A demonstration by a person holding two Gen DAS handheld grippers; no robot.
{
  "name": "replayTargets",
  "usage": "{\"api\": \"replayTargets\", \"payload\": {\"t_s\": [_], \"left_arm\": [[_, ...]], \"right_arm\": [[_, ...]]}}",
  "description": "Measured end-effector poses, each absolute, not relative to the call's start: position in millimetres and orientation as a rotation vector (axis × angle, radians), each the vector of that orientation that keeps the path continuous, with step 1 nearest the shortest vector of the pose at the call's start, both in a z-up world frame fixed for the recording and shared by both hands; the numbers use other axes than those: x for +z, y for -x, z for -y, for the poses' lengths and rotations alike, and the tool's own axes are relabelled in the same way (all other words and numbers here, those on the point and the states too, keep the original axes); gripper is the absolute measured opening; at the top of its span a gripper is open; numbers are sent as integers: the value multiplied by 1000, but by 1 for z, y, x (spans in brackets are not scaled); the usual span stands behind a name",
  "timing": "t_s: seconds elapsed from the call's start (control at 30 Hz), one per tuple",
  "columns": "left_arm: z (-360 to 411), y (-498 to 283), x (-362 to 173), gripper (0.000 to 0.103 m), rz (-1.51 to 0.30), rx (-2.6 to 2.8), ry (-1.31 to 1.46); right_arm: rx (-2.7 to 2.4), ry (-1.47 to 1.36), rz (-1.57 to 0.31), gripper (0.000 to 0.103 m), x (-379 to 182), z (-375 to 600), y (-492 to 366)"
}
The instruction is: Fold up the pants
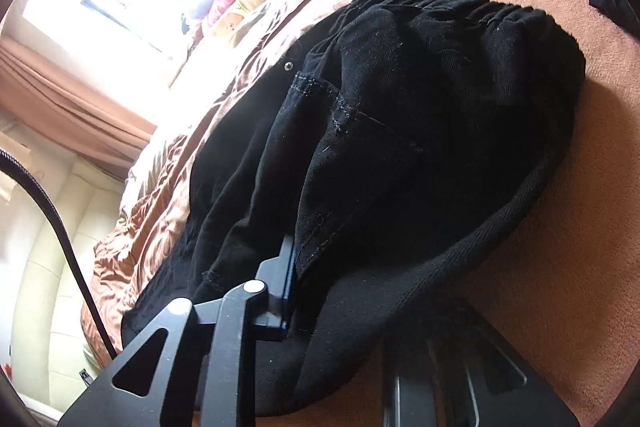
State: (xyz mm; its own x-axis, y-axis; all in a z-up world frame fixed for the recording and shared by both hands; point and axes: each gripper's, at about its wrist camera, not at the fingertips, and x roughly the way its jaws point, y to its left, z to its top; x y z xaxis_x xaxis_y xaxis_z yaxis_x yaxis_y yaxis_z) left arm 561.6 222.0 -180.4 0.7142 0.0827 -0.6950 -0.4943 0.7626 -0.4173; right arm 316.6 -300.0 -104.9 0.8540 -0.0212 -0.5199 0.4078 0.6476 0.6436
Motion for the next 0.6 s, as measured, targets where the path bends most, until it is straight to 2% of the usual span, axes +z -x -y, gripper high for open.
{"api": "replayTargets", "payload": {"t_s": [0.17,0.6], "left_arm": [[-221,-555,-158,5,-677,323,627],[-222,-503,-112,5,-634,309,642]], "right_arm": [[-249,-828,-461,7,-90,296,-307],[-187,-807,-389,5,-47,282,-257]]}}
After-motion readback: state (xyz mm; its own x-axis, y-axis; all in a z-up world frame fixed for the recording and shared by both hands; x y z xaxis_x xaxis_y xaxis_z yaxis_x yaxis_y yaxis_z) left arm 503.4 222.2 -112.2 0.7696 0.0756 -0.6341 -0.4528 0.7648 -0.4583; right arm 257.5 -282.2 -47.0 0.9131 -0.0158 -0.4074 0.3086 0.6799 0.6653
